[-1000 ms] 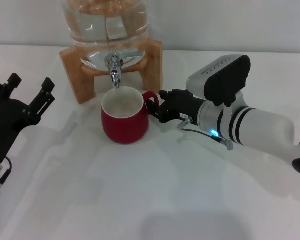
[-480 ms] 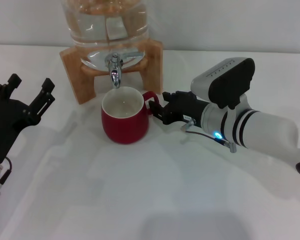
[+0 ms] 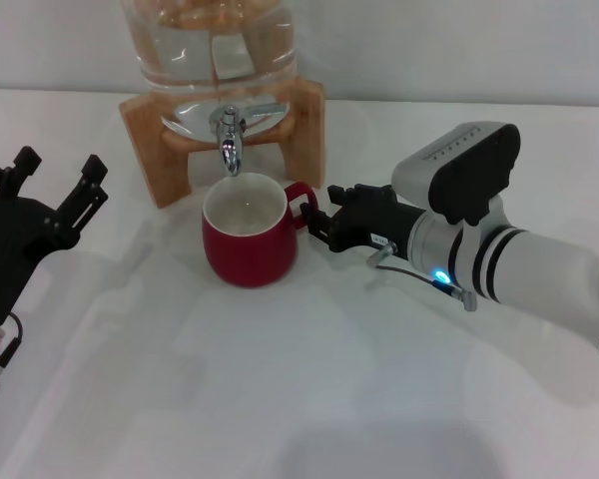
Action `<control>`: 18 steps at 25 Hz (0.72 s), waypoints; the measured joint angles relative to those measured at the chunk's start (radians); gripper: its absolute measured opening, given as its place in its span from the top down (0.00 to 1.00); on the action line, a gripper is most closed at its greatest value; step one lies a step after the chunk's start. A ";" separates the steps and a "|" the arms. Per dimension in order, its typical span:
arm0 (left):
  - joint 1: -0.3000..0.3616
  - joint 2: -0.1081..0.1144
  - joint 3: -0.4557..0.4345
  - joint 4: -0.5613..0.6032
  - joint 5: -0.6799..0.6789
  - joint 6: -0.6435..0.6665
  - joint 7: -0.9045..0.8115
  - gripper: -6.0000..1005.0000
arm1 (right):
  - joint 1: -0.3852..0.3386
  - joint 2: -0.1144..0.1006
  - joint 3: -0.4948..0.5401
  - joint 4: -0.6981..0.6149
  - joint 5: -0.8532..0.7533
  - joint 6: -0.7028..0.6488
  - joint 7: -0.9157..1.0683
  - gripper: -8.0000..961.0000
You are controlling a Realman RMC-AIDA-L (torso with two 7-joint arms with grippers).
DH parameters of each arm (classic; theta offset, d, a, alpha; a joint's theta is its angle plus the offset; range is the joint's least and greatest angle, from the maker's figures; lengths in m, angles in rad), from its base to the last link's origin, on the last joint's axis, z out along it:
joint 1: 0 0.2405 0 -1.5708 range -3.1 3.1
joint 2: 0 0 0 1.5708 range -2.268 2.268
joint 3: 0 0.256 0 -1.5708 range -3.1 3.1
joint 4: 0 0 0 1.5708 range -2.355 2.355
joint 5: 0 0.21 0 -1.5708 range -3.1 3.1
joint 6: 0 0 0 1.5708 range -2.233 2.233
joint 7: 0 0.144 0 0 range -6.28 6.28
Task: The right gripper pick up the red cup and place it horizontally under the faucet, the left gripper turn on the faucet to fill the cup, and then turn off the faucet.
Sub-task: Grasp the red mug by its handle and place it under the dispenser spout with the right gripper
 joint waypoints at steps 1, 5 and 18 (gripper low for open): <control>0.000 0.000 0.000 0.000 0.000 0.000 0.000 0.11 | -0.002 -0.001 0.000 0.002 0.000 -0.003 0.000 0.53; 0.000 0.000 0.000 0.000 0.000 0.000 0.000 0.11 | -0.016 -0.003 0.000 0.009 -0.006 -0.015 -0.002 0.53; 0.000 0.002 0.001 -0.003 -0.002 0.000 0.000 0.11 | -0.072 -0.013 0.022 0.011 -0.025 -0.085 -0.001 0.52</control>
